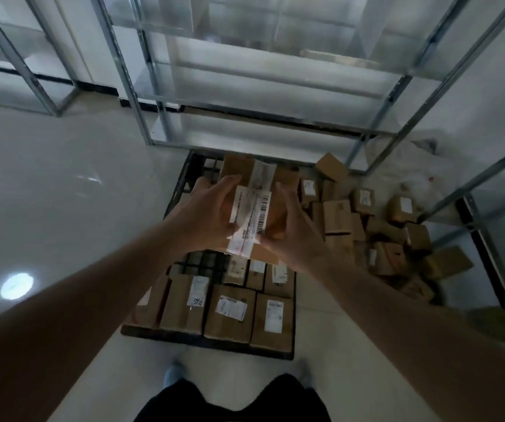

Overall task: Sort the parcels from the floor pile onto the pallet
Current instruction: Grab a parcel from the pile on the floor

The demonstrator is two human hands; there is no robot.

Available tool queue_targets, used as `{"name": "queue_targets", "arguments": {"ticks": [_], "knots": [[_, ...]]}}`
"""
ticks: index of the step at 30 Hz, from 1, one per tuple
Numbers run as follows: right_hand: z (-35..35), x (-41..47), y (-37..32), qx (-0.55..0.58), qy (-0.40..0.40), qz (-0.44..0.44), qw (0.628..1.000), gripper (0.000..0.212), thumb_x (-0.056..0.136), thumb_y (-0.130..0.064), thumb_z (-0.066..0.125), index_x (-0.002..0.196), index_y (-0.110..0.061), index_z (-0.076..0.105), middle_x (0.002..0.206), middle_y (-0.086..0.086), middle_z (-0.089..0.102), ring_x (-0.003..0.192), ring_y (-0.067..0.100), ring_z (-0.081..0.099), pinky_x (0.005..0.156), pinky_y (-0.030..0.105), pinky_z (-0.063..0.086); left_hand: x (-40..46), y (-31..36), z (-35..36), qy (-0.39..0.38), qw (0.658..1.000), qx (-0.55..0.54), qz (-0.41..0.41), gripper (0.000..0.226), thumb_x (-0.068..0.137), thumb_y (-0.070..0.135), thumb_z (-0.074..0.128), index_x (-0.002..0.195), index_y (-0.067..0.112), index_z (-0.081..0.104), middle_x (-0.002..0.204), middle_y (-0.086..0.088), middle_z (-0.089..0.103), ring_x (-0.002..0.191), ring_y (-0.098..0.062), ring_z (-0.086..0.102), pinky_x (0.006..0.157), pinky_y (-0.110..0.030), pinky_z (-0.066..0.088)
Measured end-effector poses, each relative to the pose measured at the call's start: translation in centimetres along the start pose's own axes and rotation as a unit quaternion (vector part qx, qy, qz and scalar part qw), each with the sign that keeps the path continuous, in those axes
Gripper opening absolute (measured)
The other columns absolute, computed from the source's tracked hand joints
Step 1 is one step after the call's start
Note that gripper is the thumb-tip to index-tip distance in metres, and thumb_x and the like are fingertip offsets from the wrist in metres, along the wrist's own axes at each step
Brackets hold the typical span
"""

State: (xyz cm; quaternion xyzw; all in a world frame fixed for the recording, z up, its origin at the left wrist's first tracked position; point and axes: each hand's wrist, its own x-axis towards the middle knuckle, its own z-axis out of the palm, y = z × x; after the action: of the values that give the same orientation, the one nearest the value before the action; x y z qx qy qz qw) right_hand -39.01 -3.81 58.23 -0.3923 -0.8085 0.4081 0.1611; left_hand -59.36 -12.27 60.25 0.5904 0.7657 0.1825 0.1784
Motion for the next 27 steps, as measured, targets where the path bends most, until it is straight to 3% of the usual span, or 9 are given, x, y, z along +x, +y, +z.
{"name": "queue_targets", "arguments": {"ticks": [2,5,8,11,14,17,20,24,27], "knots": [[3.1,0.3,-0.4,0.005,0.012,0.02,1.0,0.11,0.083,-0.018,0.088,0.163,-0.03,0.013,0.131,-0.014,0.047,0.106,-0.021,0.052,0.084,0.006,0.049,0.0,-2.4,0.0,-0.026,1.0,-0.014,-0.003,0.101,0.081,0.034,0.085,0.16,0.037,0.022,0.143,-0.014,0.041,0.116,-0.029,0.056,0.083,-0.029,0.048],[6.1,0.9,-0.3,0.032,0.017,0.083,0.996,0.115,0.085,-0.024,0.086,0.162,-0.045,0.003,0.155,0.003,0.038,0.136,0.014,0.043,0.112,0.046,0.047,0.9,-4.9,0.7,-0.02,0.999,-0.038,-0.025,0.088,0.09,0.029,0.075,0.16,0.039,0.022,0.142,-0.014,0.043,0.104,-0.023,0.055,0.072,-0.024,0.047],[8.0,2.4,0.9,0.066,0.017,0.114,0.991,0.109,0.091,-0.019,0.079,0.158,-0.056,0.002,0.157,0.0,0.031,0.145,0.023,0.037,0.116,0.061,0.041,3.1,-6.6,2.0,0.006,0.994,-0.092,-0.057,0.081,0.094,0.03,0.066,0.16,0.041,0.02,0.142,-0.013,0.045,0.097,-0.02,0.054,0.059,-0.019,0.04],[10.0,4.7,3.5,0.078,0.017,0.127,0.989,0.109,0.092,-0.013,0.078,0.158,-0.06,0.004,0.162,-0.005,0.026,0.148,0.02,0.033,0.118,0.058,0.039,5.6,-8.6,4.4,0.034,0.986,-0.144,-0.082,0.074,0.087,0.044,0.059,0.155,0.042,0.028,0.136,-0.005,0.052,0.103,-0.021,0.059,0.065,-0.024,0.044],[13.2,8.0,8.4,0.088,0.002,0.124,0.988,0.108,0.094,-0.012,0.077,0.159,-0.058,0.006,0.16,-0.011,0.027,0.136,-0.004,0.032,0.114,0.035,0.038,8.6,-12.3,8.7,0.036,0.968,-0.188,-0.16,0.05,0.093,0.046,0.057,0.141,0.033,0.047,0.132,-0.003,0.057,0.107,-0.02,0.061,0.079,-0.036,0.052],[17.9,11.3,13.7,0.145,-0.014,0.134,0.98,0.085,0.105,-0.014,0.062,0.163,-0.051,0.012,0.158,-0.011,0.025,0.112,-0.032,0.042,0.093,0.009,0.045,11.9,-17.3,14.2,0.006,0.937,-0.249,-0.244,0.034,0.098,0.039,0.051,0.126,0.022,0.058,0.124,-0.007,0.062,0.1,-0.026,0.068,0.08,-0.045,0.06],[23.2,14.0,18.9,0.179,-0.008,0.17,0.969,0.069,0.111,-0.016,0.045,0.163,-0.051,0.017,0.155,-0.016,0.023,0.116,-0.033,0.039,0.109,0.024,0.039,14.7,-22.0,20.3,-0.002,0.915,-0.287,-0.283,0.033,0.096,0.031,0.056,0.128,0.027,0.059,0.108,0.004,0.069,0.092,-0.019,0.071,0.065,-0.032,0.054],[30.1,16.6,24.9,0.197,-0.02,0.212,0.957,0.071,0.108,-0.019,0.047,0.16,-0.057,0.017,0.169,-0.01,0.022,0.153,0.009,0.025,0.129,0.05,0.022,16.6,-28.0,28.1,-0.014,0.896,-0.314,-0.313,0.037,0.1,0.03,0.06,0.135,0.036,0.053,0.106,0.009,0.067,0.087,-0.012,0.068,0.063,-0.029,0.049],[34.7,17.8,28.8,0.219,-0.013,0.242,0.945,0.07,0.109,-0.022,0.049,0.159,-0.059,0.016,0.172,-0.012,0.018,0.157,0.014,0.019,0.129,0.054,0.019,17.1,-32.3,32.6,-0.042,0.874,-0.345,-0.339,0.045,0.101,0.022,0.058,0.14,0.041,0.048,0.113,0.008,0.066,0.093,-0.015,0.068,0.071,-0.037,0.054]]}}
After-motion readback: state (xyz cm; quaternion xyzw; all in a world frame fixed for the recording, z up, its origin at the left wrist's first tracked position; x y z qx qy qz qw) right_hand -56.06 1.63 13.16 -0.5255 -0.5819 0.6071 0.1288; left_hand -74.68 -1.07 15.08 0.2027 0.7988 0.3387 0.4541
